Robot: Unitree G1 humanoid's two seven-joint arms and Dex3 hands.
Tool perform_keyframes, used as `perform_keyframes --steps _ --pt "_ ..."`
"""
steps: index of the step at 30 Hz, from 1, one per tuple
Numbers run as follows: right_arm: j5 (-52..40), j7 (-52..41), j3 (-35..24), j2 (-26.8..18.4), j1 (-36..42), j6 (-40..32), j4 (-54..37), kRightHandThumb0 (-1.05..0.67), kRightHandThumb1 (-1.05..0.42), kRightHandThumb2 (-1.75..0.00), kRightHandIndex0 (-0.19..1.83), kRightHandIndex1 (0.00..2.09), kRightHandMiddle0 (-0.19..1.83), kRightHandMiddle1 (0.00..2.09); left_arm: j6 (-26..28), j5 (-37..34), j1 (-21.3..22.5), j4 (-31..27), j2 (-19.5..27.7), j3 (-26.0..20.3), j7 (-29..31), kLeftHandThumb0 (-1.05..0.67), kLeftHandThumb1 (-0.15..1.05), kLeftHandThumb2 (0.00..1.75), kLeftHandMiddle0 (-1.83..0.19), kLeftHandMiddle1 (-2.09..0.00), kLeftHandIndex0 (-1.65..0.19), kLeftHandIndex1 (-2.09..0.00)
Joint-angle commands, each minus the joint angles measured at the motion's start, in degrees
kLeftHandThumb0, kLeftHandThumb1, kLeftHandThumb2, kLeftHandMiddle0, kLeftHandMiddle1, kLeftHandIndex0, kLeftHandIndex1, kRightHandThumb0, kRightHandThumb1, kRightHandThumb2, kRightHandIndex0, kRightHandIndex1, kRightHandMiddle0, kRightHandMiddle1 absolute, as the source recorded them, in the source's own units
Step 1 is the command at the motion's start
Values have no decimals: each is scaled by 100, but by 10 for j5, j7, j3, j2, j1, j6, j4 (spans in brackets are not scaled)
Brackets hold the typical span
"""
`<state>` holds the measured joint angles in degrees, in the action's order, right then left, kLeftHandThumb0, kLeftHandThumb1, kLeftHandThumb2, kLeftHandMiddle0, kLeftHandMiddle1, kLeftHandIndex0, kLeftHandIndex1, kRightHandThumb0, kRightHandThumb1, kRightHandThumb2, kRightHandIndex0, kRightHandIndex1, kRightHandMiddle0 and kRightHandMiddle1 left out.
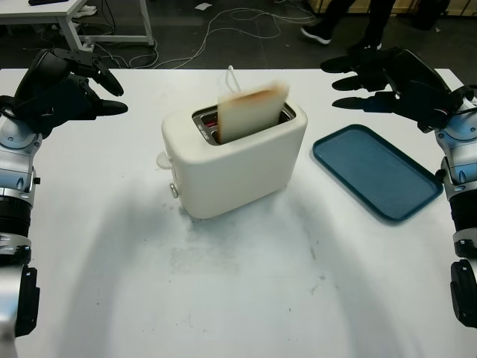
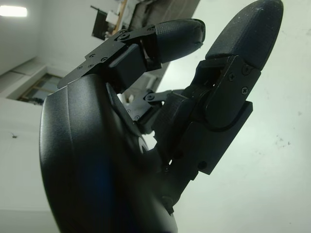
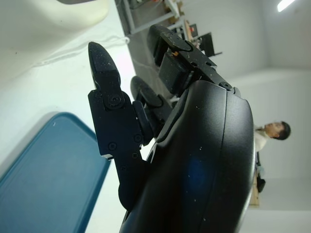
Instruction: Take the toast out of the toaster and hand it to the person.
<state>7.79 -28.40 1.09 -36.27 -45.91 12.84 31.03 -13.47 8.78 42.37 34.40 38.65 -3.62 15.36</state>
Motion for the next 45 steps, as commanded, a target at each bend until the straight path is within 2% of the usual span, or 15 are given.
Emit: perform_keyframes --steps 1,25,32,35,40,45 --pt "2 3 0 0 9 -11 -9 -35 -86 0 79 0 69 0 4 1 -8 -6 0 -2 -4 -105 68 0 -108 -100 -95 -103" --pt "-8 -7 -3 0 2 -9 -6 -33 -86 0 78 0 69 0 0 0 -8 0 2 -3 -4 -105 68 0 -109 -100 -95 -102" --pt "-36 -14 -20 6 -37 32 3 -34 -82 0 76 0 69 0 1 -4 -8 1 0 -6 -2 -105 68 0 -108 -99 -95 -101" --pt "-57 -25 -27 10 -68 47 -9 -38 -75 0 78 2 71 1 -2 -5 -8 4 0 -6 -2 -105 68 0 -108 -99 -95 -101" --pt "-58 -40 -12 19 -104 46 -51 -54 -67 0 77 1 72 2 -3 -3 -7 5 0 -4 -2 -105 69 0 -108 -99 -95 -101" --pt "-8 -38 32 29 -115 79 -107 -79 -71 -1 81 4 76 3 -2 -9 -9 4 -3 -8 -2 -105 68 0 -109 -98 -96 -100"
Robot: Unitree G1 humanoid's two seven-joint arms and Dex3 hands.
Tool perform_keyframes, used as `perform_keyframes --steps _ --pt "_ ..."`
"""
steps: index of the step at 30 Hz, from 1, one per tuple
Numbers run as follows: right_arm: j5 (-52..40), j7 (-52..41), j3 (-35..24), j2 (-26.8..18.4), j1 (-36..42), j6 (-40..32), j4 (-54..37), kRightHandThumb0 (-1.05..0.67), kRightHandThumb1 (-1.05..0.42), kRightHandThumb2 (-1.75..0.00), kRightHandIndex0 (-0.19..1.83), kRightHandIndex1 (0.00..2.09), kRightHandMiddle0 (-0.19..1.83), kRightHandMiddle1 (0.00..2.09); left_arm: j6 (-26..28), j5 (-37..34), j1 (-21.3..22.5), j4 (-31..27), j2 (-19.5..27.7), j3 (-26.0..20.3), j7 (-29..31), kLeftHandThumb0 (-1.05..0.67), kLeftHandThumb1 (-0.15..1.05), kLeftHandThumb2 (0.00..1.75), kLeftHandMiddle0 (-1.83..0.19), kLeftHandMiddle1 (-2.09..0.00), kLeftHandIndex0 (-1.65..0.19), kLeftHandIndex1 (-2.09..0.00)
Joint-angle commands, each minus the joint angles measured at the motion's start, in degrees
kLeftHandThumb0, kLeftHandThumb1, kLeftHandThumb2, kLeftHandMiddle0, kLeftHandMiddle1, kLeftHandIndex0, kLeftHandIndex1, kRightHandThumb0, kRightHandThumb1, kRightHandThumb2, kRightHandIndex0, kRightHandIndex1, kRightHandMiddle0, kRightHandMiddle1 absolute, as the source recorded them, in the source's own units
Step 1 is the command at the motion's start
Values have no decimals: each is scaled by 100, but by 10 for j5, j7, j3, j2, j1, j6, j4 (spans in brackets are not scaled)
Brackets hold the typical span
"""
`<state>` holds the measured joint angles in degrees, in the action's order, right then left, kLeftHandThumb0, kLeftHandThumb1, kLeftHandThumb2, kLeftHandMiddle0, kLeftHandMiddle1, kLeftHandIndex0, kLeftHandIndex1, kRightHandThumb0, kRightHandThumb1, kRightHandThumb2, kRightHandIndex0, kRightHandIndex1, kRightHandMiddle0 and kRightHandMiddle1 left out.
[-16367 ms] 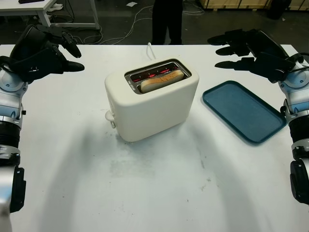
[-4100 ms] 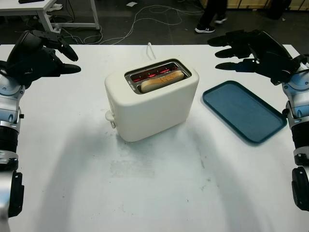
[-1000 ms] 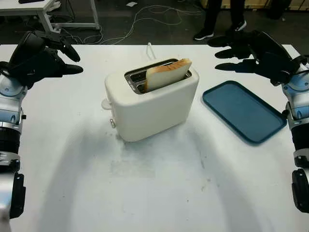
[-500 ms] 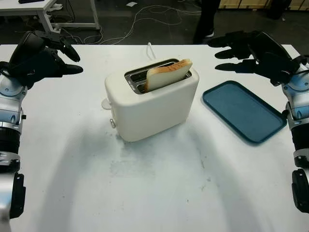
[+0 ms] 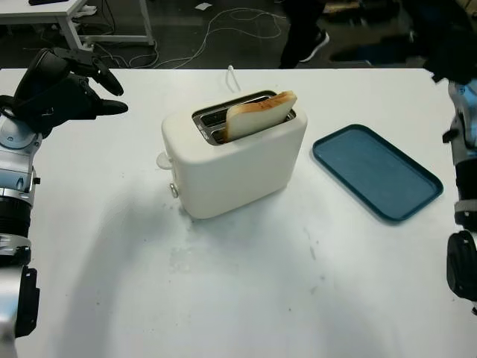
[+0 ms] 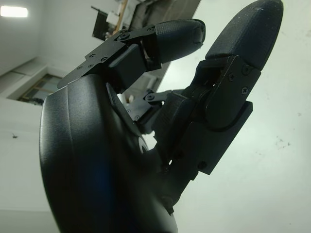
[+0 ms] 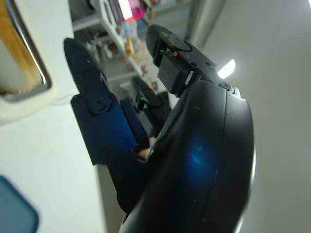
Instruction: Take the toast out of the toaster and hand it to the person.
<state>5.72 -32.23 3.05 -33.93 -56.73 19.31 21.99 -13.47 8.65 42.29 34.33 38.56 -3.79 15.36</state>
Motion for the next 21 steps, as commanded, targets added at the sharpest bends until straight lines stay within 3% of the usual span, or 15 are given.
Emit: perform_keyframes --steps 1,5,11,12,14,15,21 --pt "24 2 21 8 -5 21 -26 -83 -71 -1 81 5 76 3 -3 -5 -8 5 -1 -6 -3 -105 68 0 -109 -98 -96 -100" --pt "61 -3 56 19 5 20 -66 -93 -70 0 79 5 77 3 -7 1 -9 5 2 -3 -5 -105 69 1 -108 -98 -96 -100" --pt "97 -2 95 40 2 27 -52 -86 -64 0 75 9 75 3 1 -4 -10 -1 0 -6 -2 -105 68 0 -108 -99 -96 -101" --pt "101 1 99 43 1 31 -46 -86 -63 0 69 23 74 3 3 -5 -11 -2 -1 -7 -2 -105 68 0 -108 -99 -96 -101" --pt "109 6 106 51 -1 40 -25 -86 -62 0 40 76 73 5 7 -7 -12 -4 -3 -8 -2 -105 67 0 -109 -99 -96 -101" --pt "114 8 110 53 -2 43 -17 -86 -63 0 34 87 73 5 7 -7 -13 -5 -3 -8 -2 -105 67 0 -109 -99 -97 -100" --pt "154 32 130 64 -3 76 21 -83 -64 0 22 106 71 6 4 -7 -14 -4 -4 -8 -4 -105 68 1 -110 -98 -98 -100"
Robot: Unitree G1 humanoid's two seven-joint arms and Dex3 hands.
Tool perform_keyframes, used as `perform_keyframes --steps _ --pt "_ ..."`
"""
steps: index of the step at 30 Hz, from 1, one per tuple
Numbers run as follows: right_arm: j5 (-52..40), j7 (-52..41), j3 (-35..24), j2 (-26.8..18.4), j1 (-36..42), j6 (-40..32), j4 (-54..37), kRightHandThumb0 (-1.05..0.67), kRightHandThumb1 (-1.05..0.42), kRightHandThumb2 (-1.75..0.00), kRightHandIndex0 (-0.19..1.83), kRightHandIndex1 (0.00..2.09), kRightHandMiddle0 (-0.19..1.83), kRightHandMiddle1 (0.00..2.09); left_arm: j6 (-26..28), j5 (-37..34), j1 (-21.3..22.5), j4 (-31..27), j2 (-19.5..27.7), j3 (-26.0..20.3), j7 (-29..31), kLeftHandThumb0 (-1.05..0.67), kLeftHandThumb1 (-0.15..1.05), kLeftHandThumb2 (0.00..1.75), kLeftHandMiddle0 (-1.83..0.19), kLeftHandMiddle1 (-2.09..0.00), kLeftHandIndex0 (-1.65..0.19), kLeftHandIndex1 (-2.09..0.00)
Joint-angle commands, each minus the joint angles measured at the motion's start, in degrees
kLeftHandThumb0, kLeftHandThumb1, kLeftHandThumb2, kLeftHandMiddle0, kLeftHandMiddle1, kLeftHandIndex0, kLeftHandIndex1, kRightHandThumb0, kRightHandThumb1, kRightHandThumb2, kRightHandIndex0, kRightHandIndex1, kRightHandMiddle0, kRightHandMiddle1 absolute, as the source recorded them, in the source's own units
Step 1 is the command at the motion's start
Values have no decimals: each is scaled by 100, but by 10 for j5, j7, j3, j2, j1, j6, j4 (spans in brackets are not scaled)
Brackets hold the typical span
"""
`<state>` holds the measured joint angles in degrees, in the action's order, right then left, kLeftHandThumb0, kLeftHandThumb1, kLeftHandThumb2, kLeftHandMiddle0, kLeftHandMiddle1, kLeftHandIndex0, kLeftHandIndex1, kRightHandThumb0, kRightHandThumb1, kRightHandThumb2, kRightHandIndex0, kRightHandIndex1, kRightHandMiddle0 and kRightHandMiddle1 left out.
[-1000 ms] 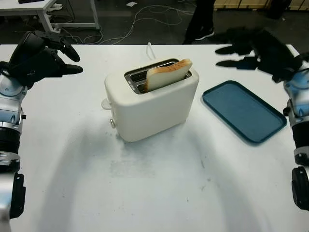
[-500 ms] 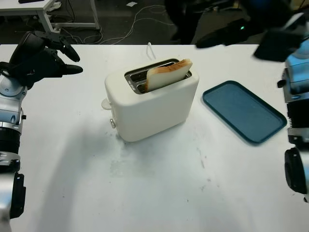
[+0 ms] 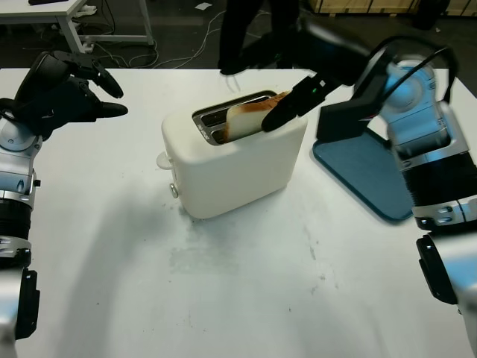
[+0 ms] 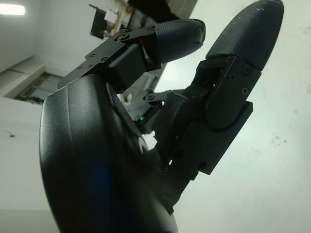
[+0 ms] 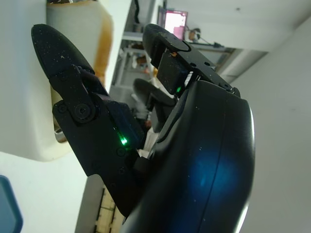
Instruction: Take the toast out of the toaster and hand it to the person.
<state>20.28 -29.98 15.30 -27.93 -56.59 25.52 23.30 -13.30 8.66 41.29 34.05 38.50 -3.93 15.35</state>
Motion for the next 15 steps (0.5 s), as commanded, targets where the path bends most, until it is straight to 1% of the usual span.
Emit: perform_keyframes --steps 1,6,10,15 --pt "16 13 10 4 -5 17 12 -84 -64 0 20 108 70 7 1 -6 -4 -1 -3 -6 -3 -105 68 1 -109 -99 -98 -100" --pt "41 33 19 3 -10 43 47 -79 -64 0 19 110 70 8 -4 -7 -4 2 -3 -8 -4 -105 68 1 -109 -99 -97 -99" --pt "57 49 22 0 -14 56 70 -73 -65 0 20 108 70 9 8 -6 -6 -7 -3 -8 -3 -105 68 0 -109 -98 -98 -99" --pt "67 66 22 1 -15 63 89 -62 -66 -1 26 103 72 12 -4 -3 -4 1 -1 -7 -4 -105 69 1 -109 -98 -97 -99"
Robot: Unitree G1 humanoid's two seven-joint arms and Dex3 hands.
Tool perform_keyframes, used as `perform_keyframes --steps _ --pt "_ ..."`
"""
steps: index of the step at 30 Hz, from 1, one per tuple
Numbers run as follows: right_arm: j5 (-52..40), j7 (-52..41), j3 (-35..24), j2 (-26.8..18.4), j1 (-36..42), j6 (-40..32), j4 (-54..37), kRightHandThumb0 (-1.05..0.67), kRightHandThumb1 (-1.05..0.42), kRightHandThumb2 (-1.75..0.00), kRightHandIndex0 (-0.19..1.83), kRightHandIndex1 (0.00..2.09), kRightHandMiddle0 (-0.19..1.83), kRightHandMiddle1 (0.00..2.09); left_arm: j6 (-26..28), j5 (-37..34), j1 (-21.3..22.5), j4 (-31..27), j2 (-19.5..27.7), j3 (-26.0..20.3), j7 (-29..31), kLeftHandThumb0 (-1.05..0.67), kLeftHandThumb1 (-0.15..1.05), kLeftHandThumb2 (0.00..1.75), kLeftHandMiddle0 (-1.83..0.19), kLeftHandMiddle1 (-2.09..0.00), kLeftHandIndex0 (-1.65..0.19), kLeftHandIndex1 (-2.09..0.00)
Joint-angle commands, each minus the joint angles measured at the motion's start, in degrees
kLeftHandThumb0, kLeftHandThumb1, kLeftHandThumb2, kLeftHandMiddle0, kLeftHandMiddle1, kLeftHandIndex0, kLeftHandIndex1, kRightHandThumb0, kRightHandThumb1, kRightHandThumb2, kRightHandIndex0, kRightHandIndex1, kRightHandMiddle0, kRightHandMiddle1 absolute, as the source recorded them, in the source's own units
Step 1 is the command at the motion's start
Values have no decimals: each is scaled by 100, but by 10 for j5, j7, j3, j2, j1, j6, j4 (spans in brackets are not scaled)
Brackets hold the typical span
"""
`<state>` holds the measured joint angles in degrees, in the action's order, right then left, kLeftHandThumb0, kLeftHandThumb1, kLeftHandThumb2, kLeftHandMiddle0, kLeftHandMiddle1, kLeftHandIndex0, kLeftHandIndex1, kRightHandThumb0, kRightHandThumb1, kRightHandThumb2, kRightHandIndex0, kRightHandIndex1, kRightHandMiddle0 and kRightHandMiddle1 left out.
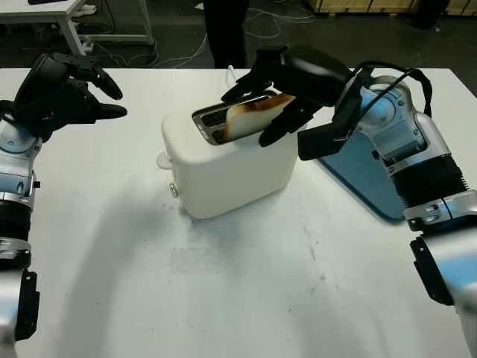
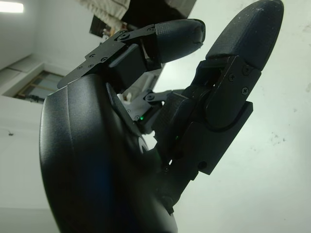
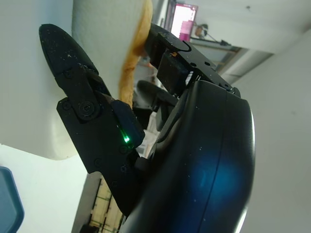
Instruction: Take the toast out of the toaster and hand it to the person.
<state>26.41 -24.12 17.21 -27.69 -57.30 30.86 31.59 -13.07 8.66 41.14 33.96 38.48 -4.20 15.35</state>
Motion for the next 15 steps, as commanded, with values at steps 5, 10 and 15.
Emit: perform_keyframes --steps 5,10,15 --pt "20 14 11 -6 -7 24 18 -52 -74 -2 38 99 77 16 4 -8 -2 -3 -4 -6 -3 -105 67 0 -109 -99 -98 -99" --pt "28 18 11 -6 -6 20 19 -44 -84 -1 65 142 77 101 -5 -3 -1 3 -4 -5 -6 -105 68 1 -109 -99 -98 -99" --pt "34 24 7 -8 -5 11 9 -52 -88 0 93 173 75 171 -5 -5 0 5 -4 -6 -4 -105 68 1 -108 -100 -97 -100"
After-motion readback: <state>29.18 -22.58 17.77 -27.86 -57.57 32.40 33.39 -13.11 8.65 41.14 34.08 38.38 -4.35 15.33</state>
